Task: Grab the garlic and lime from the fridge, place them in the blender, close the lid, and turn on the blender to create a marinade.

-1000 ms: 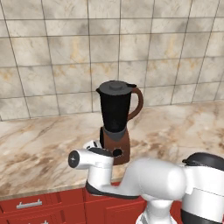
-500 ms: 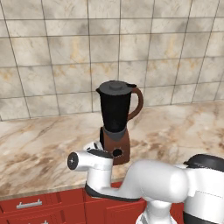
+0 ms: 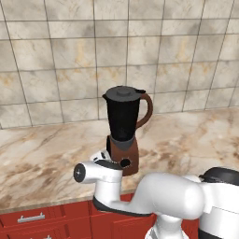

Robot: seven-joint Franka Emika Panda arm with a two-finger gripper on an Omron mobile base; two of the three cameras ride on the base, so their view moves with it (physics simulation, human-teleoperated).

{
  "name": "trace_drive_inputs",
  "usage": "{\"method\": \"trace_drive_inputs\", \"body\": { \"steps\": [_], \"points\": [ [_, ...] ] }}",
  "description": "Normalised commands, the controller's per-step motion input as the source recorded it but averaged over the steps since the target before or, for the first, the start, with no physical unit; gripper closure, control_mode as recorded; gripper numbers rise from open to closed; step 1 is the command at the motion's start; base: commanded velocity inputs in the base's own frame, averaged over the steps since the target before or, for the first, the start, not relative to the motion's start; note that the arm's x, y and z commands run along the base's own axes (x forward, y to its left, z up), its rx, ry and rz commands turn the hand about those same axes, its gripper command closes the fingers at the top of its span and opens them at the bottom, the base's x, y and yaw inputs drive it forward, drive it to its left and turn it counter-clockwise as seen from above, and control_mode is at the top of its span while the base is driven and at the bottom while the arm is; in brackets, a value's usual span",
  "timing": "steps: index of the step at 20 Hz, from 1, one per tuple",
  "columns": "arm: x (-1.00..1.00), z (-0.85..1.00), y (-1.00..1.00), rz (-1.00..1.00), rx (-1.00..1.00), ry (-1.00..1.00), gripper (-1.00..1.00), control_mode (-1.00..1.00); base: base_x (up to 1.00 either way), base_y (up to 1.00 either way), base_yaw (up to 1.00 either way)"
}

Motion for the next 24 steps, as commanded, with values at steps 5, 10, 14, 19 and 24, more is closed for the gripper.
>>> {"method": "trace_drive_inputs", "body": {
  "steps": [5, 10, 14, 19, 24],
  "points": [
    [0.22, -0.1, -0.03, 0.0, 0.0, 0.0, 1.0, -1.0, 0.0, 0.0, 0.0],
    [0.15, -0.12, -0.21, 0.0, 0.0, 0.0, 1.0, -1.0, 0.0, 0.0, 0.0],
    [0.14, -0.02, -0.18, 0.0, 0.0, 0.0, 1.0, -1.0, 0.0, 0.0, 0.0],
    [0.26, -0.14, -0.11, 0.0, 0.0, 0.0, 1.0, -1.0, 0.0, 0.0, 0.0],
    [0.17, -0.29, -0.18, 0.0, 0.0, 0.0, 1.0, -1.0, 0.0, 0.0, 0.0]
  ]
}}
